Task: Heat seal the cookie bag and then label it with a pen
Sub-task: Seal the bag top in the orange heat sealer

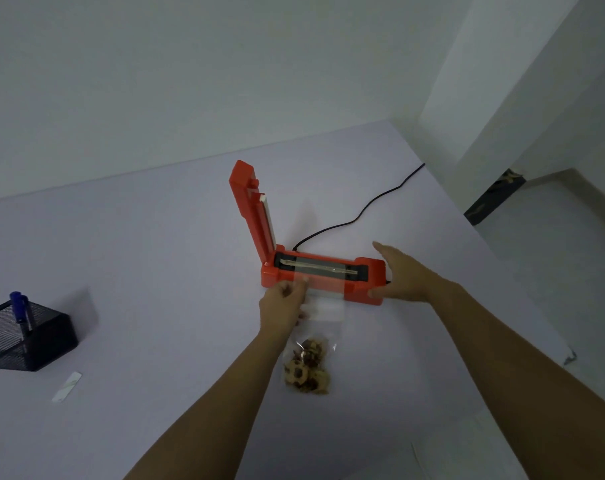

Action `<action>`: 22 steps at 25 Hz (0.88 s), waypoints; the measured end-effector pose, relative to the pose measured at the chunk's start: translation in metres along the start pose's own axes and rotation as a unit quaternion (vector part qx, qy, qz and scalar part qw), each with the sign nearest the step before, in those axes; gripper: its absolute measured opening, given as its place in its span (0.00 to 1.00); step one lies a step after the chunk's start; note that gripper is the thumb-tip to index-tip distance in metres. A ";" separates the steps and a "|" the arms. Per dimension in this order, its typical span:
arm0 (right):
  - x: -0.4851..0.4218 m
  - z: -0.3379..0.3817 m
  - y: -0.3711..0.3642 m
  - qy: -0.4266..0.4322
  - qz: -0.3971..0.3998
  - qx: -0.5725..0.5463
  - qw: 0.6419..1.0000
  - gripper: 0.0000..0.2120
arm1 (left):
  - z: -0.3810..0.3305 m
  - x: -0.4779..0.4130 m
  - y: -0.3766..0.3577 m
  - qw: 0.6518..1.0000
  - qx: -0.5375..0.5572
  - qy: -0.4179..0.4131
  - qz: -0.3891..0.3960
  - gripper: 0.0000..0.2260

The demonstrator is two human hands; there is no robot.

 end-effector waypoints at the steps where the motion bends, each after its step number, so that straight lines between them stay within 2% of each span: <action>1: 0.001 -0.005 -0.006 -0.005 0.003 0.006 1.000 0.50 | -0.002 0.000 0.000 1.000 -0.009 -0.002 -0.014 0.16; 3: 0.000 -0.008 -0.010 0.000 -0.013 0.032 0.999 0.52 | -0.005 0.001 0.001 0.999 -0.029 -0.011 -0.039 0.14; 8: -0.002 -0.007 -0.011 0.017 -0.047 0.055 0.997 0.47 | -0.018 0.007 0.005 0.991 -0.074 -0.049 -0.096 0.09; 13: -0.002 -0.007 -0.013 0.018 -0.057 0.066 0.996 0.46 | -0.032 0.012 0.003 0.983 -0.090 -0.086 -0.134 0.06; 22: -0.003 -0.008 -0.013 0.023 -0.071 0.065 0.995 0.42 | -0.046 0.023 0.002 0.974 -0.111 -0.136 -0.142 0.07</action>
Point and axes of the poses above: each hand's wrist, its own x-axis away from the middle knuckle, its own y-axis out of the back of the hand, z = x × y, the point moved 9 cm from there along -x, towards the middle knuckle, and after that the axes turned 1 degree about x, right-handed, at the moved point
